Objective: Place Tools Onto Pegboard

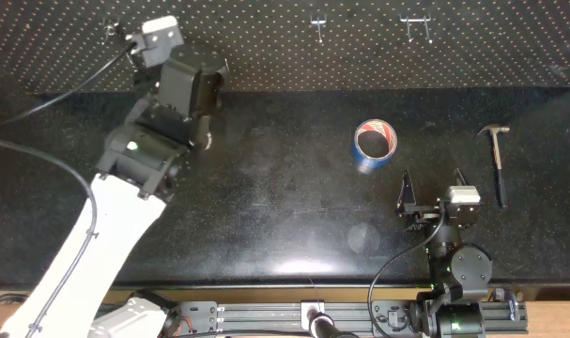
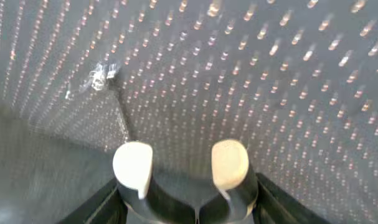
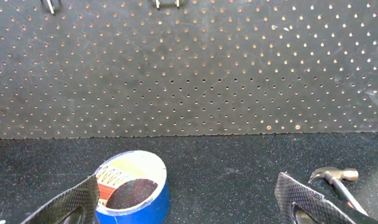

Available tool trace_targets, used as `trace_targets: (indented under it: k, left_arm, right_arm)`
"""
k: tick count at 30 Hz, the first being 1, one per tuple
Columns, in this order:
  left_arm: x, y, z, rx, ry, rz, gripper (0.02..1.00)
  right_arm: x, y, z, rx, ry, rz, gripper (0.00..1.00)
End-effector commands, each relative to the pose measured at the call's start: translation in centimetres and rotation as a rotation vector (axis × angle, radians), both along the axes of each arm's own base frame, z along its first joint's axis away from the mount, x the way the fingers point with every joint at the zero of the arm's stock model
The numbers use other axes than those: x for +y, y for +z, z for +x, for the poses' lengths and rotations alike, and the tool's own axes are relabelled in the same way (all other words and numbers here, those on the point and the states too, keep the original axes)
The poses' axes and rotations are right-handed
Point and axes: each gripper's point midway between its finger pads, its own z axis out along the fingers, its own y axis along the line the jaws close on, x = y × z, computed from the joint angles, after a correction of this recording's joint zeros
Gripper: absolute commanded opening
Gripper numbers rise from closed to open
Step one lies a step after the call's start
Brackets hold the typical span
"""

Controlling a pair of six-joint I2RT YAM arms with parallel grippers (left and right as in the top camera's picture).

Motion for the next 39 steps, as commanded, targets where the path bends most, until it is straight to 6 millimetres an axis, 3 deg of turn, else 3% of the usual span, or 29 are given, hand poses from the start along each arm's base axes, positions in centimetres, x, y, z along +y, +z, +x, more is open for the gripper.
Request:
trace_targets:
  k: [1,7,12,18,24,39]
  left_arm:
    - [0.2,2.0,2.1,-0.148,-0.034,0.174,0.029]
    - [-0.5,0.9,4.1,-0.217,-0.027,0.150,0.029]
    - [-2.3,-0.7,6.2,-0.230,-0.077,0.119,0.029]
    - [-2.4,-2.1,7.9,-0.240,-0.077,0.029,0.029]
    - [-2.1,-5.2,7.4,-0.199,-0.054,-0.032,0.029]
    - [-2.6,-9.9,8.3,-0.101,-0.070,-0.012,0.029]
  right_arm:
    - [0.0,-0.2,0.0,0.000,-0.001,-0.007,0.930]
    - [0.0,-0.2,0.0,0.000,-0.001,-0.008,0.930]
    - [0.0,-0.2,0.0,0.000,-0.001,-0.007,0.930]
    - [0.0,-0.2,0.0,0.000,-0.001,-0.007,0.930]
    - [0.0,-0.2,0.0,0.000,-0.001,-0.007,0.930]
    - [0.0,-0.2,0.0,0.000,-0.001,-0.007,0.930]
